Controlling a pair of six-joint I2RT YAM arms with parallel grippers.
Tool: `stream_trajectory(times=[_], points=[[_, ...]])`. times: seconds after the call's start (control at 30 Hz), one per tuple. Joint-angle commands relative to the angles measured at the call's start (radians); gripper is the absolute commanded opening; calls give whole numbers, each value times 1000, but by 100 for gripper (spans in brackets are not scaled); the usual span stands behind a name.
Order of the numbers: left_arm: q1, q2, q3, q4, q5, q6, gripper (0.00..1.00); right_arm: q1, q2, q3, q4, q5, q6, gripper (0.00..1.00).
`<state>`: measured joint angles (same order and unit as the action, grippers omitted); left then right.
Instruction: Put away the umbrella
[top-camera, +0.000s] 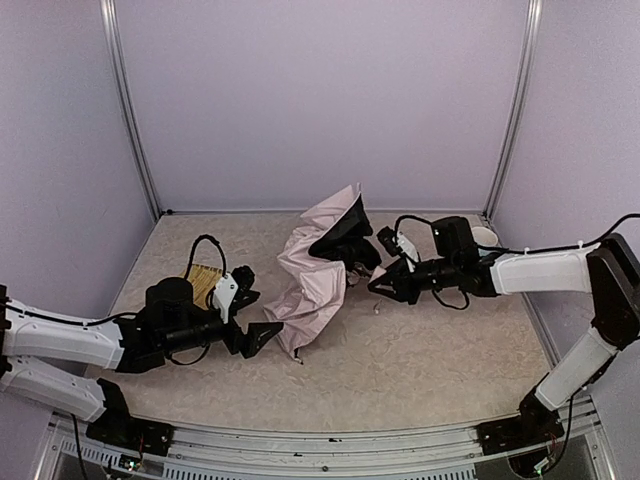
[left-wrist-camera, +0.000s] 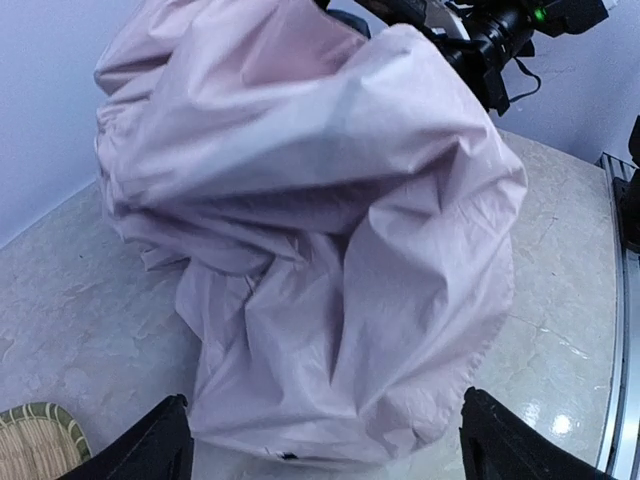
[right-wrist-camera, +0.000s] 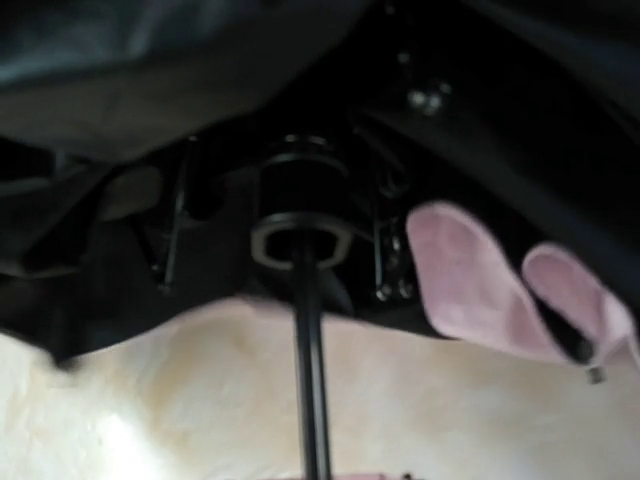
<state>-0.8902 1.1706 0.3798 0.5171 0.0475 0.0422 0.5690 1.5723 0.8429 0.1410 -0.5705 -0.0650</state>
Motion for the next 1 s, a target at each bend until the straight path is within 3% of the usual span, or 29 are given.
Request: stream_trajectory(times=[0.0,0.23,0.43,0.73,0.87,0.97], points=[[11,10,-13,52,-33,-5,93,-44,-107,73,-13,-149,-58,0],[70,121,43,106,-6,50,99,-45,-191,190,-200,-233,-165,0],[96,310,117,188,-15,85,97,-45,-259,205,-228,-291,-173,0],[133,459,290,259,200,79,51,-15,-326,144,-270,-254,-250,0],[164,557,395,234,328,15,47,62,-360,77,-239,-153,-307,0],[185,616,436,250,339,-37,46,119,-367,13,-230,-28,-341,0]])
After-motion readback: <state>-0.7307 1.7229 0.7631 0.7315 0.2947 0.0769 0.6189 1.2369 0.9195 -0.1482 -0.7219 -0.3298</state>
